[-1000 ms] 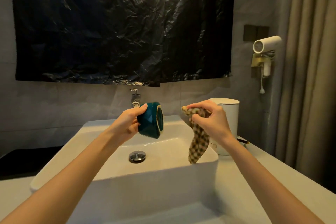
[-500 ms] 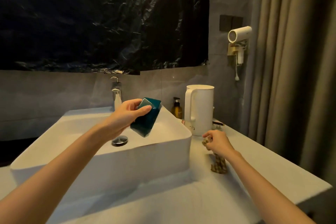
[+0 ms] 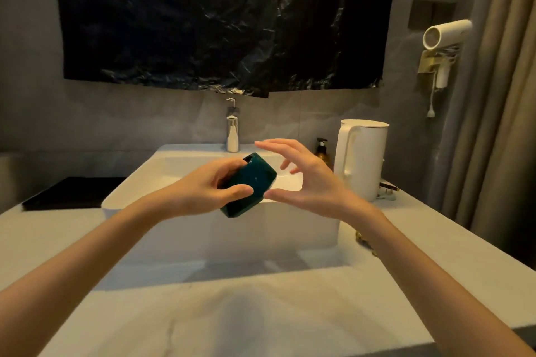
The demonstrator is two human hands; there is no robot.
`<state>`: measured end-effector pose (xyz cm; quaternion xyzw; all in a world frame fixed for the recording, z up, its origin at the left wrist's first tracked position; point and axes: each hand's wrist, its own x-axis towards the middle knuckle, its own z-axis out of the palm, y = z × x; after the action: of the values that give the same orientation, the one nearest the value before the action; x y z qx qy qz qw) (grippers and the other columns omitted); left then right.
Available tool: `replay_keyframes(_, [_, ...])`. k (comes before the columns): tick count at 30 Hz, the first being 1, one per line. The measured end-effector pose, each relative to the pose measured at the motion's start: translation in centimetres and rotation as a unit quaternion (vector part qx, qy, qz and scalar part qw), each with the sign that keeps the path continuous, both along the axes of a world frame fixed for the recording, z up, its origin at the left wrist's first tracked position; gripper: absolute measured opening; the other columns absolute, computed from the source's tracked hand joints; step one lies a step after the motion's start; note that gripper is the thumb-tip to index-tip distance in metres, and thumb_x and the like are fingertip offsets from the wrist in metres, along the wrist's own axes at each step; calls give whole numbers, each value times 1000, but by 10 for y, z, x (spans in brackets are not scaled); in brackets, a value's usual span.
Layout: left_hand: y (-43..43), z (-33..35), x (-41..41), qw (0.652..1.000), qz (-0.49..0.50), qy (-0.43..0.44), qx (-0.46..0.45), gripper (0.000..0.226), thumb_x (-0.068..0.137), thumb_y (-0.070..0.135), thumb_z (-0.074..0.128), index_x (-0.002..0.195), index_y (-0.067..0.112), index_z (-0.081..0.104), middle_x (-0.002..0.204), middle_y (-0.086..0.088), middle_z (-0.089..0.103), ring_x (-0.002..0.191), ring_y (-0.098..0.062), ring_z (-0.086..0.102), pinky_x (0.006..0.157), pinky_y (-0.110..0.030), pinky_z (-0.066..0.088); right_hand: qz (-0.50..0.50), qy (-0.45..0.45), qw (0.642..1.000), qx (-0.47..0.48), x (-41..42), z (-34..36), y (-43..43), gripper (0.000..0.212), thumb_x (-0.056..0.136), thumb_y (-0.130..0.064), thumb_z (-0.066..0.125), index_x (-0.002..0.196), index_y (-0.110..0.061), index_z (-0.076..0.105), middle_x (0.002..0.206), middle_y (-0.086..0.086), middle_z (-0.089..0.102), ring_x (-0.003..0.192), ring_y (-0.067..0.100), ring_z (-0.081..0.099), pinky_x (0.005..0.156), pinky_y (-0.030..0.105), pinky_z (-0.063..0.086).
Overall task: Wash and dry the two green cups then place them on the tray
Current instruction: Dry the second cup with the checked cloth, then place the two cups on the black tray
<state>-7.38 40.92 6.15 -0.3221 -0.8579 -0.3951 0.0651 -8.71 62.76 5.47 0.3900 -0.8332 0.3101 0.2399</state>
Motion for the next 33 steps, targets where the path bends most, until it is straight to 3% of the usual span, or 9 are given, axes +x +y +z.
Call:
replay_keyframes(3, [-32,-6,23,994,38,76,-68,19,89,24,60,105,15,57,88,6,61,77,-4,57,65,-16,44,39,22,995,87,-6,3,-28,69,77,-38,78,136,-42,44,144,-13,39,128,0,35,100,20,40])
replay_keyframes(6, [-71,-19,46,987,74,86,-117,33,83,32,57,111,14,57,95,3,62,83,-10,57,69,-22,48,96,34,985,137,-5,-3,-67,61,75,-42,78,130,-38,52,143,-10,40,133,4,32,104,26,38])
replay_keyframes(11, [-136,-42,86,966,152,60,-199,21,90,26,59,110,27,54,97,9,59,84,-9,54,72,-29,48,151,73,970,178,7,-27,-147,48,73,-47,78,112,-32,54,131,-10,52,115,12,47,93,37,44])
replay_keyframes(14, [-170,-59,108,945,191,68,-257,21,90,32,56,111,32,53,94,16,57,84,-6,52,76,-28,46,160,106,961,197,16,-46,-191,46,74,-51,74,108,-30,52,115,-11,56,103,11,48,84,36,42])
replay_keyframes(18, [-209,-83,131,918,244,69,-306,25,93,34,52,117,37,49,107,21,57,97,-7,47,94,-13,26,202,143,943,224,26,-71,-241,44,74,-48,74,102,-22,53,99,-4,56,83,17,51,65,31,35])
replay_keyframes(21, [-230,-102,140,909,259,82,-316,25,92,34,52,115,41,47,106,23,58,95,0,48,101,-19,22,236,137,935,226,27,-88,-268,40,76,-42,74,99,-17,52,95,1,56,75,18,49,58,32,41])
replay_keyframes(25, [-252,-122,141,898,284,66,-329,29,89,38,47,118,42,47,110,24,59,102,3,50,109,-32,22,267,102,932,223,24,-105,-291,34,80,-35,73,97,-17,50,99,1,54,78,18,46,61,33,43])
replay_keyframes(28, [-259,-130,139,891,297,69,-335,29,89,39,47,118,40,47,112,23,59,108,2,50,110,-33,19,279,80,930,223,18,-112,-301,31,81,-32,73,97,-17,51,100,2,54,80,22,50,65,38,47])
replay_keyframes(33, [-265,-137,131,890,302,56,-337,26,93,33,50,118,39,46,112,21,59,109,0,51,112,-36,15,285,55,932,218,10,-116,-305,29,82,-30,73,97,-16,52,99,1,54,78,20,49,65,34,45])
